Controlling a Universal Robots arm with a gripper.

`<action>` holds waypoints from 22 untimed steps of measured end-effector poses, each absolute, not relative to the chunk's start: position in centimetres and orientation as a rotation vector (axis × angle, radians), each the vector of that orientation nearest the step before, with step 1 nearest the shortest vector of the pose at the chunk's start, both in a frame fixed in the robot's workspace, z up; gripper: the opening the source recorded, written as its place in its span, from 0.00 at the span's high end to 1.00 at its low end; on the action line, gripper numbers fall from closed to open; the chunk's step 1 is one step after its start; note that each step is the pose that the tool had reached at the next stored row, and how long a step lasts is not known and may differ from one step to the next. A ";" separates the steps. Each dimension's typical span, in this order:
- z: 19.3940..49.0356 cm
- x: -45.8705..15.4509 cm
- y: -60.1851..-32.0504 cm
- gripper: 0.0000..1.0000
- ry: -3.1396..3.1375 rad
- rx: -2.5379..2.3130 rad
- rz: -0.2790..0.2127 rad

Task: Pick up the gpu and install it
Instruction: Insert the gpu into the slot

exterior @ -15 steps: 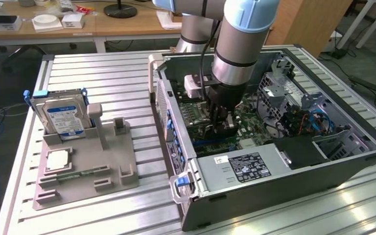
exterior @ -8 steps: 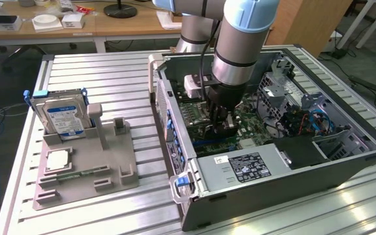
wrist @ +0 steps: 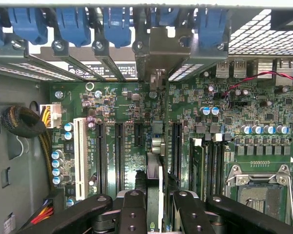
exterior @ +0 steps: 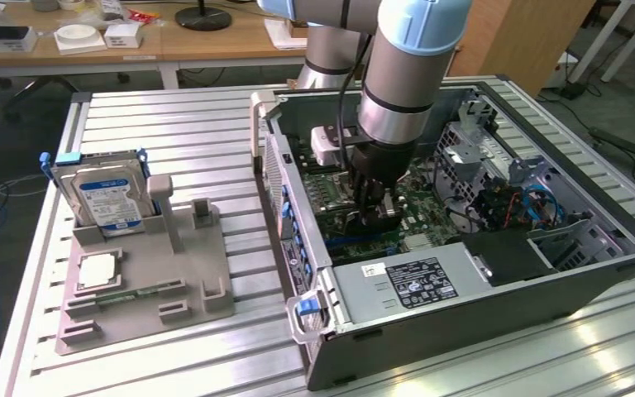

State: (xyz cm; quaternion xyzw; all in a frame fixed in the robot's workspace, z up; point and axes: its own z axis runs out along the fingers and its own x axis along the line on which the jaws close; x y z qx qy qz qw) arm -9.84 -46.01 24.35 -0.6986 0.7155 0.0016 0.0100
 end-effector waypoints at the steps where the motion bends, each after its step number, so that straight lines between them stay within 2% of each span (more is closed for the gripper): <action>1: 24.4 -9.9 -46.0 0.74 2.233 -2.180 0.005; 22: 24.4 -10.2 -45.9 0.74 2.231 -2.179 0.003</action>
